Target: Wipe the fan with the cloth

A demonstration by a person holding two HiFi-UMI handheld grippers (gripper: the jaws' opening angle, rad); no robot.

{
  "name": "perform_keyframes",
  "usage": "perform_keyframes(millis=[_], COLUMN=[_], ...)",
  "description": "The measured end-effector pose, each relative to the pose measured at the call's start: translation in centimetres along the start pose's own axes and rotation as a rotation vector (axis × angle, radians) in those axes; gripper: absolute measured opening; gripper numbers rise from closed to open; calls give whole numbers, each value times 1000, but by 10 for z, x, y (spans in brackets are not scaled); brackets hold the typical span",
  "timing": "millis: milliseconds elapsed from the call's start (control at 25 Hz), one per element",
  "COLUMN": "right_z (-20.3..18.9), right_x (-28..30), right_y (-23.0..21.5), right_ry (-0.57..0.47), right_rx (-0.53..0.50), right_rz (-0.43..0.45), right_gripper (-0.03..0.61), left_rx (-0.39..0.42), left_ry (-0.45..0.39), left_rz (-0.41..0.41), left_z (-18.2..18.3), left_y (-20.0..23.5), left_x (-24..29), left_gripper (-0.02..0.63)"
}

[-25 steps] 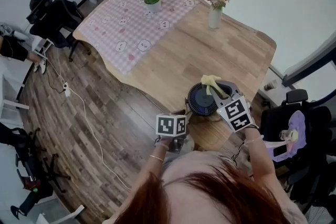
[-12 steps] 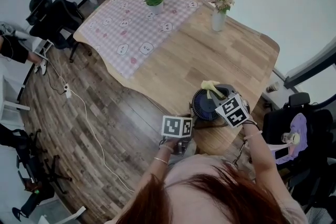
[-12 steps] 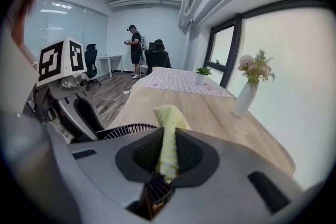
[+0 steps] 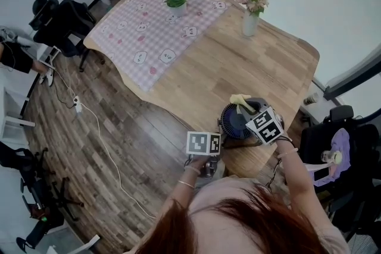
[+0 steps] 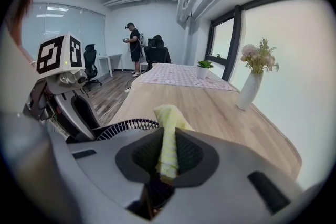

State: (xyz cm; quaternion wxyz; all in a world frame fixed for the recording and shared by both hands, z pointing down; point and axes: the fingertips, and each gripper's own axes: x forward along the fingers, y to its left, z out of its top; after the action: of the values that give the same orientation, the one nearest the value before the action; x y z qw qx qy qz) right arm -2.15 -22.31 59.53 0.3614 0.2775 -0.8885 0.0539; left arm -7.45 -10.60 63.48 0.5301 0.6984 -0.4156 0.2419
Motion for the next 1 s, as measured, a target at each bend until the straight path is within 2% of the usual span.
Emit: perform_keyframes(millis=[280, 520, 760, 1000], right_z=[-2, -3, -5, -7], right_x=[1, -1, -3, -5], right_y=[-2, -3, -4, -5], right_ry=[4, 3, -6, -9], right_rx=[57, 52, 68, 65], right_rz=[34, 27, 20, 3], right_gripper=[52, 52, 52, 52], left_rx=[-3, -71, -80, -79], left_ry=[29, -27, -26, -46], left_rz=[16, 28, 99, 209], left_z=[0, 3, 4, 4], left_y=[1, 4, 7, 10], left_x=[1, 1, 1, 2], left_gripper=[110, 100, 81, 60])
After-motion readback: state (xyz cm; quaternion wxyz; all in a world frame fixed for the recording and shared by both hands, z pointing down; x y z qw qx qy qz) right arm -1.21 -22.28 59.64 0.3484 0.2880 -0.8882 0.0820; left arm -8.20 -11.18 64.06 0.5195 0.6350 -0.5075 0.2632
